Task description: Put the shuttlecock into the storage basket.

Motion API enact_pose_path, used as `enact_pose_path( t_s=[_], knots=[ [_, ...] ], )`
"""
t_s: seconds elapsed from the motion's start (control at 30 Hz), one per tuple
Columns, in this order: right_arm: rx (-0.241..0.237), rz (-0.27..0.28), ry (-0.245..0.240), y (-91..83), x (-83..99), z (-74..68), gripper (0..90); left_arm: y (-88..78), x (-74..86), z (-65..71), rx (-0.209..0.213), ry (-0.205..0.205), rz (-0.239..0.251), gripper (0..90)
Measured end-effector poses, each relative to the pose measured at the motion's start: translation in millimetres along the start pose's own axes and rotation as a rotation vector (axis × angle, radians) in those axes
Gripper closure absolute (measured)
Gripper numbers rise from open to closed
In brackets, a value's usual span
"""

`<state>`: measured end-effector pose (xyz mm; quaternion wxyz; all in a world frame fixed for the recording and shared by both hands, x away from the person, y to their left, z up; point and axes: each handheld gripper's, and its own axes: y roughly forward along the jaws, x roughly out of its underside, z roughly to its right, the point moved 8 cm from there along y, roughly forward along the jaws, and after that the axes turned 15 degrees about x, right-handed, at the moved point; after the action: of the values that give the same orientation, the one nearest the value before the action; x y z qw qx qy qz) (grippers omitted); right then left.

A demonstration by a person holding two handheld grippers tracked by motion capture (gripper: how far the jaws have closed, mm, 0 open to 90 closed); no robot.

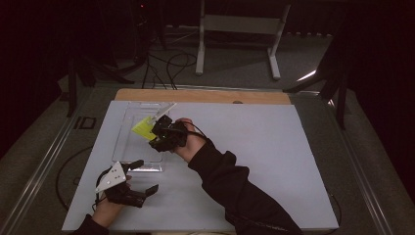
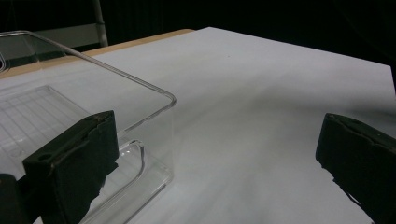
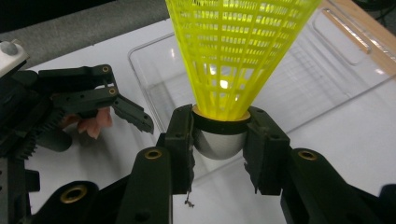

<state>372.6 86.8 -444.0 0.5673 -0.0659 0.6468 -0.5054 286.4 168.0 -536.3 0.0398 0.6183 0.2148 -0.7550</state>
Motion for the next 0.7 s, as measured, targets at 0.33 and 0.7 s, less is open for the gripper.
enact_pose_path(
  t_s=[0.33, 0.7],
  knots=[
    [-0.007, -0.009, 0.034, 17.4, 7.1, -8.4, 65.2, -0.4, -0.5, 0.3, 0.004, -0.005, 0.006, 0.1],
    [-0.002, -0.067, 0.078, 43.4, 23.0, -13.8, 65.2, -0.9, -1.4, 0.4, 0.012, -0.016, 0.017, 0.1]
  ],
)
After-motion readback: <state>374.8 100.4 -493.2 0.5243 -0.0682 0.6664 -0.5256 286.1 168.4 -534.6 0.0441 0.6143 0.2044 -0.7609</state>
